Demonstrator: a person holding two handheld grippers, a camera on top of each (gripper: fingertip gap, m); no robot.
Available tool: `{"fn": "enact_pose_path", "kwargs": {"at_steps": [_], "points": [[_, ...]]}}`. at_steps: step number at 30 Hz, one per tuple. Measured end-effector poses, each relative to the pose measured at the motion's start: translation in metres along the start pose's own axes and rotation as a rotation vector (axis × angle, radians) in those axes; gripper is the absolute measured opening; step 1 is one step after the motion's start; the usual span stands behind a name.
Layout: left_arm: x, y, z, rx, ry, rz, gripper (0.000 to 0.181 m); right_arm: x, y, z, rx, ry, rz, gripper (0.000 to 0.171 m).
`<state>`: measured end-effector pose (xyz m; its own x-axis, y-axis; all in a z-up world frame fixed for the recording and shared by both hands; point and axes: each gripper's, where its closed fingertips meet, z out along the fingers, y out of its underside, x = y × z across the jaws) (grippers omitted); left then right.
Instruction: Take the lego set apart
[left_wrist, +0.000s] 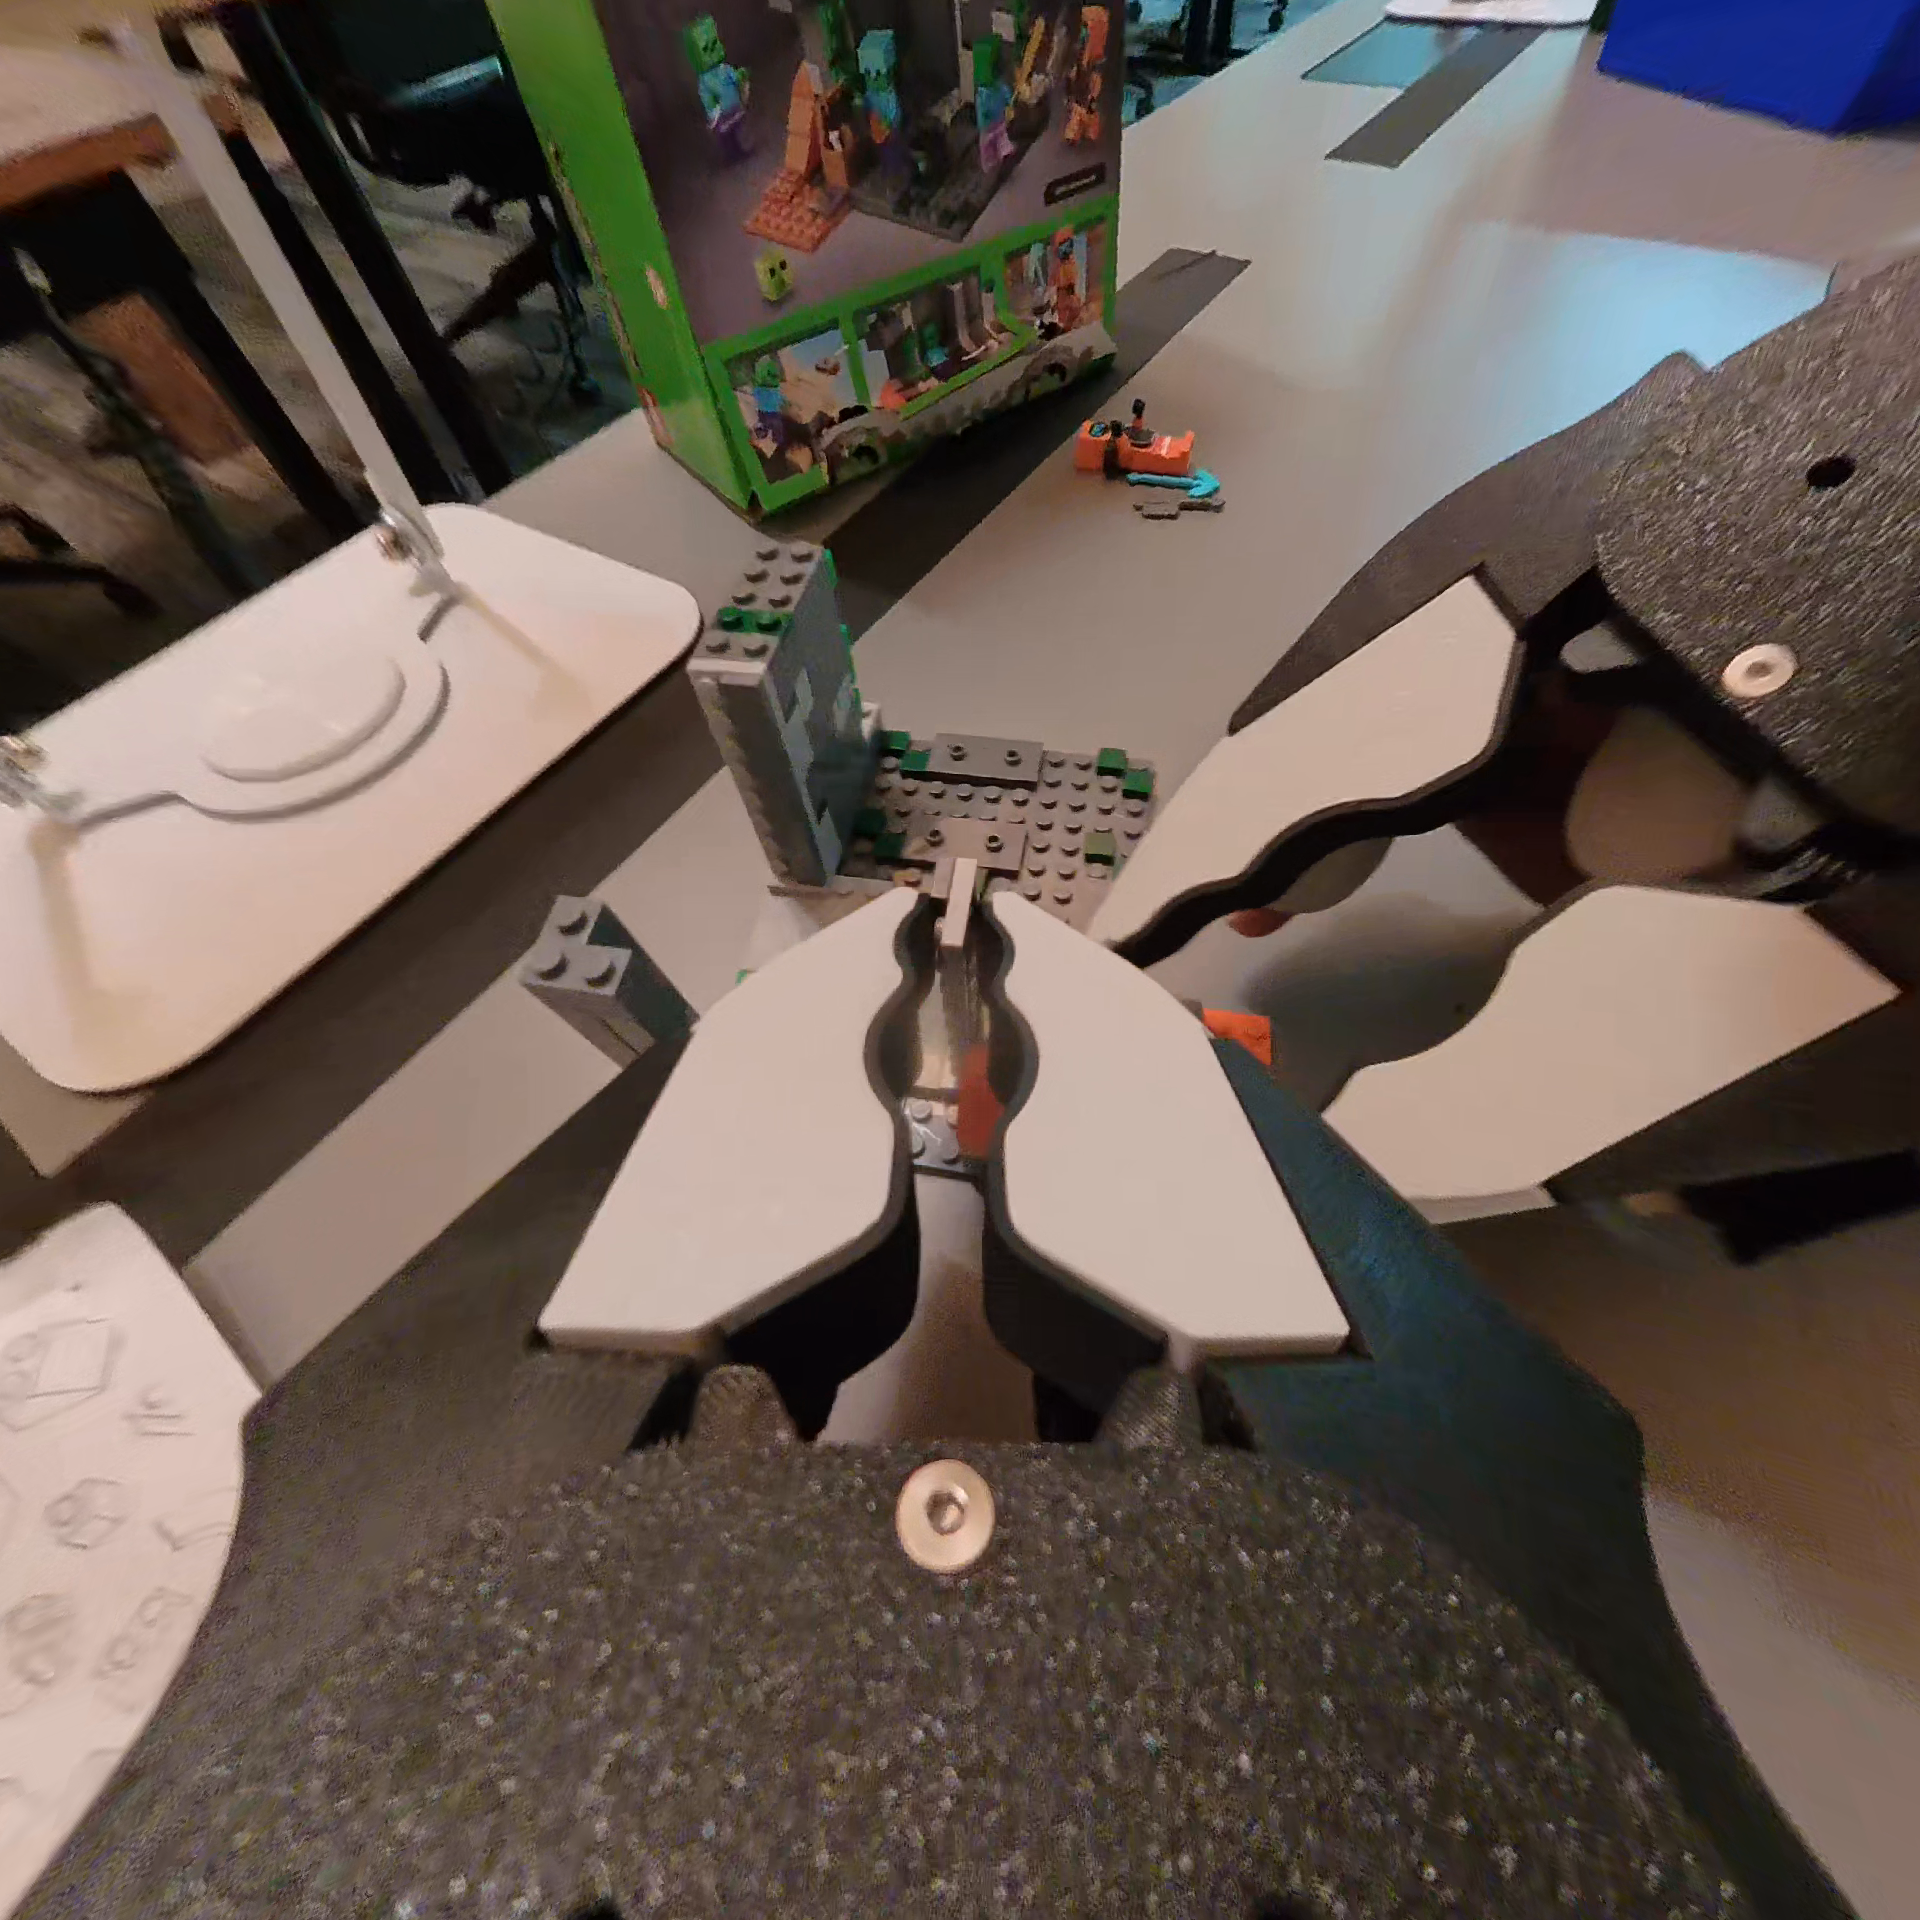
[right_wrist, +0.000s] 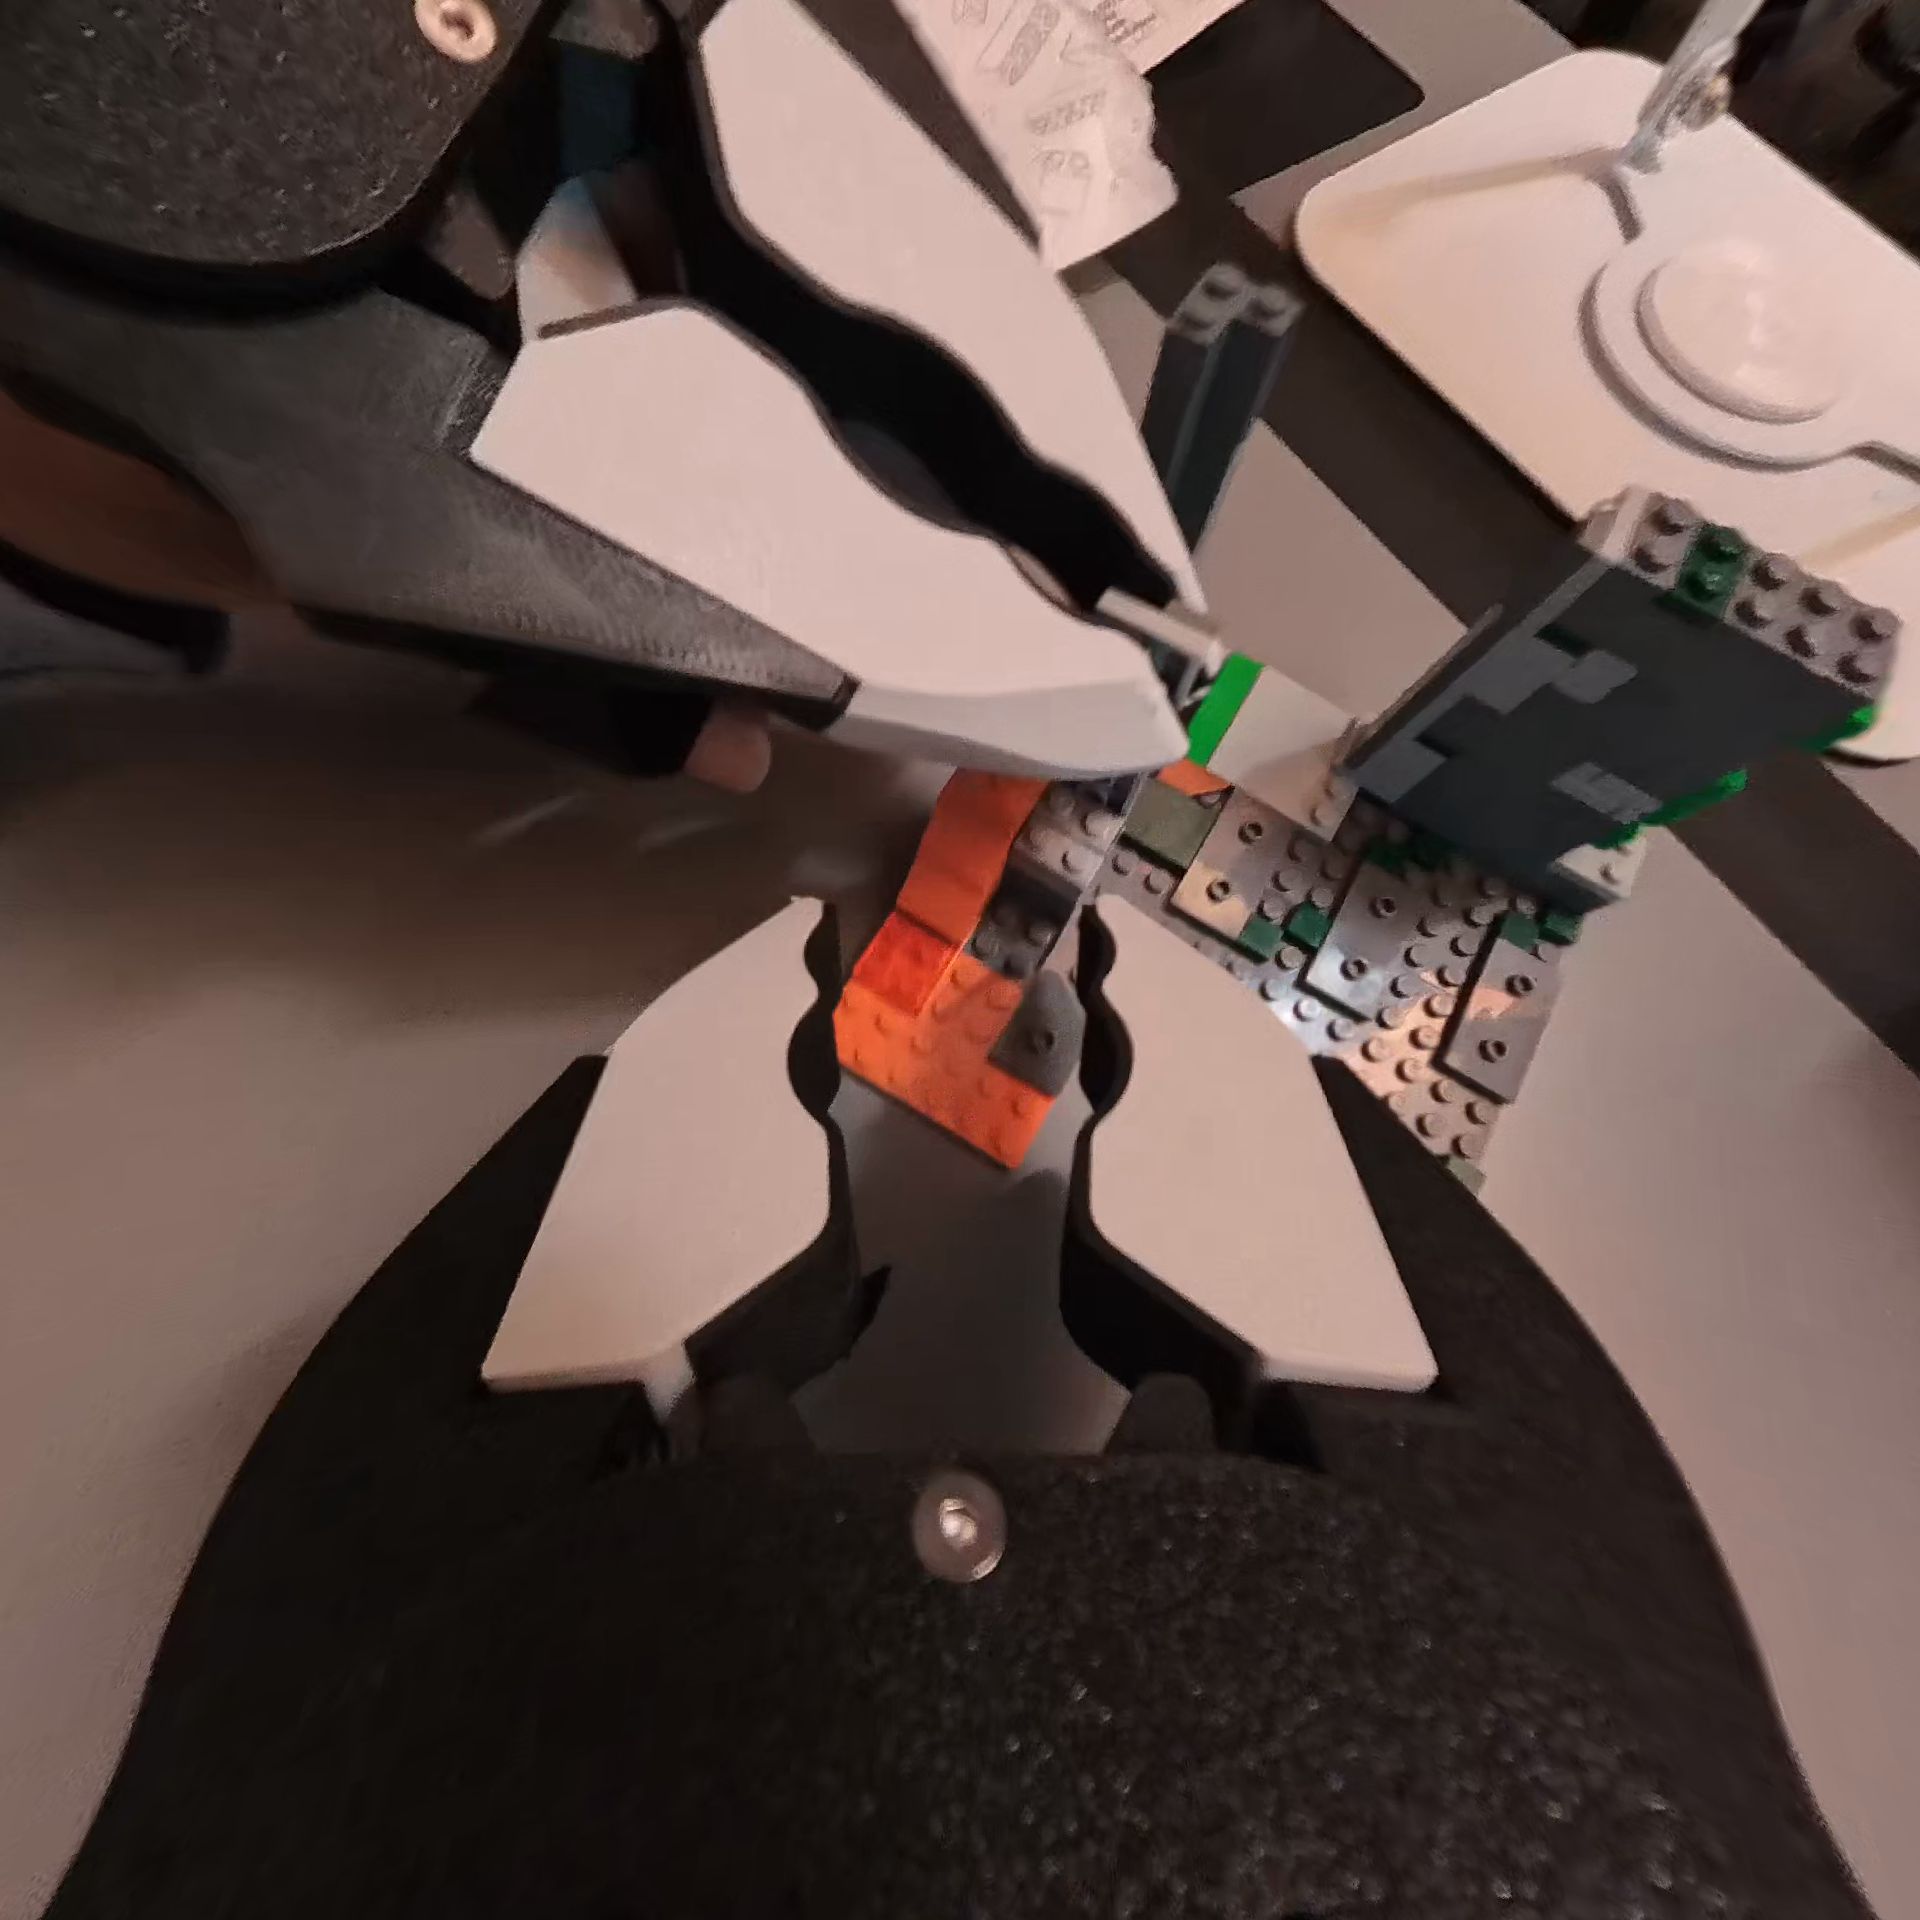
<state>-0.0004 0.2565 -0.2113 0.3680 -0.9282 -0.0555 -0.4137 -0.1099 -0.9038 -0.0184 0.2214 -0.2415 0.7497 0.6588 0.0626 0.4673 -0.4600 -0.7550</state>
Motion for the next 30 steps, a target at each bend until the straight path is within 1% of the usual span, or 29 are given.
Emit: {"fn": "enact_pose_path", "kwargs": {"at_steps": [5,8,9,13,19,27,28,30], "points": [[0.003,-0.003,-0.001,-0.001,0.022,-0.145,0.007,0.006,-0.004,0.008,0.004,0.024,0.062,0.05],[0.007,-0.006,-0.001,-0.008,0.028,-0.212,0.007,0.012,-0.003,0.01,0.005,0.064,0.089,0.049],[0.008,-0.006,0.0,-0.016,0.023,-0.22,0.007,0.014,0.0,0.011,-0.006,0.079,0.089,0.044],[0.011,-0.001,0.002,-0.057,0.001,-0.198,0.007,0.011,0.006,0.013,-0.023,0.091,0.045,0.037],[0.012,0.001,0.001,-0.056,0.013,-0.233,0.007,0.009,0.009,0.012,-0.043,0.066,0.035,0.037],[0.008,0.002,0.0,-0.042,0.033,-0.306,0.006,0.008,0.01,0.009,-0.022,0.051,0.013,0.037],[0.007,0.002,-0.001,-0.042,0.028,-0.304,0.007,0.008,0.011,0.009,-0.02,0.05,0.014,0.037],[-0.004,-0.007,-0.007,0.011,-0.022,-0.307,0.007,0.008,0.012,0.007,-0.02,0.047,0.018,0.037]]}}
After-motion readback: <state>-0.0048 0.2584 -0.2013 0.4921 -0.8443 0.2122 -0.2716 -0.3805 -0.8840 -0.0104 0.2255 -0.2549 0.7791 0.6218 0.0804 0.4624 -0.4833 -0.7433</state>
